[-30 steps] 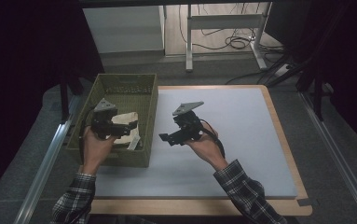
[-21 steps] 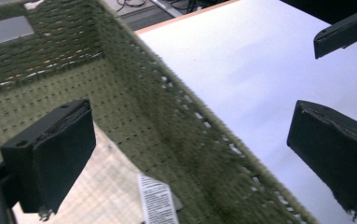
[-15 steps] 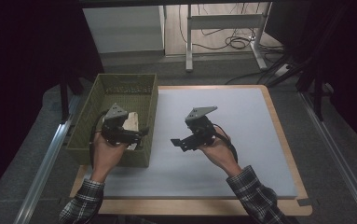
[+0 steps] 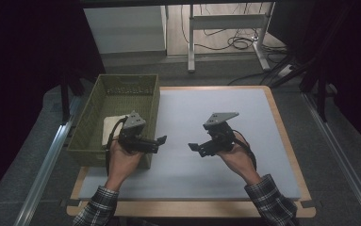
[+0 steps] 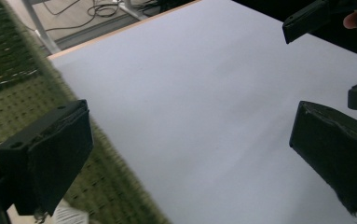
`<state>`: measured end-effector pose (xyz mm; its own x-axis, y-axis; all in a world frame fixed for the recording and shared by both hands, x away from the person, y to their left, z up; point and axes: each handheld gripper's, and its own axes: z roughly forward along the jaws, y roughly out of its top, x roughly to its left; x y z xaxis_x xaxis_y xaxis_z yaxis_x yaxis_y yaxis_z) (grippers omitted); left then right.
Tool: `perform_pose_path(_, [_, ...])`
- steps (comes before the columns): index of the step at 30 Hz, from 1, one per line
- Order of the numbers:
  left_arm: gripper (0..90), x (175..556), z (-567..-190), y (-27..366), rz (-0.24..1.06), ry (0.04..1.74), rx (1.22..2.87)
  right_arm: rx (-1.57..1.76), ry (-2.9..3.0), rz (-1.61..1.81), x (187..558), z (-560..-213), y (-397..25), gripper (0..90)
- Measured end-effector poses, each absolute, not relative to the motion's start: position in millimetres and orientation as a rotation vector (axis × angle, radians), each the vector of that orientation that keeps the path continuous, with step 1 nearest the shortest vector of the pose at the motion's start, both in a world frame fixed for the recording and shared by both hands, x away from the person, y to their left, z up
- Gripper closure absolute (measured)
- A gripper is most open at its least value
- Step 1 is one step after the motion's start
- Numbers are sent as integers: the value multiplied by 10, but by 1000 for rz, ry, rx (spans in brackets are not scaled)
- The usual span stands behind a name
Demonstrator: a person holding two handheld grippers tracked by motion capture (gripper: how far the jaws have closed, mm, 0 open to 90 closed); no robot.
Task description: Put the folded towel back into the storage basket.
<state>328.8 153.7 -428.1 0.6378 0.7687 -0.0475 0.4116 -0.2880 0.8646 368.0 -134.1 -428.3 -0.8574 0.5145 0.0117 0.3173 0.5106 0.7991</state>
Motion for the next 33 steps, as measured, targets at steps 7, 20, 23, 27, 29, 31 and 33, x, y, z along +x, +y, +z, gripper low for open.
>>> perform_pose_path(7, [0, 3236, -4311, 1340, 474, 894, 1922, 736, 2501, 1251, 3631, -4279, -1614, 51])
perform_pose_path(20, [0, 3169, -4469, 952, 414, 813, 1955, 817, 2461, 1241, 3535, -4344, -2117, 52])
perform_pose_path(23, [0, 3142, -4541, 876, 402, 797, 1968, 824, 2460, 1235, 3510, -4364, -2212, 52])
perform_pose_path(27, [0, 3098, -4622, 802, 391, 773, 1983, 831, 2452, 1223, 3454, -4411, -2309, 52])
perform_pose_path(29, [0, 3072, -4666, 770, 388, 763, 1994, 835, 2452, 1212, 3424, -4443, -2342, 52])
perform_pose_path(31, [0, 3042, -4711, 740, 388, 758, 1999, 840, 2455, 1214, 3400, -4481, -2377, 51])
perform_pose_path(33, [0, 3014, -4759, 721, 382, 748, 2007, 852, 2454, 1220, 3375, -4524, -2410, 52])
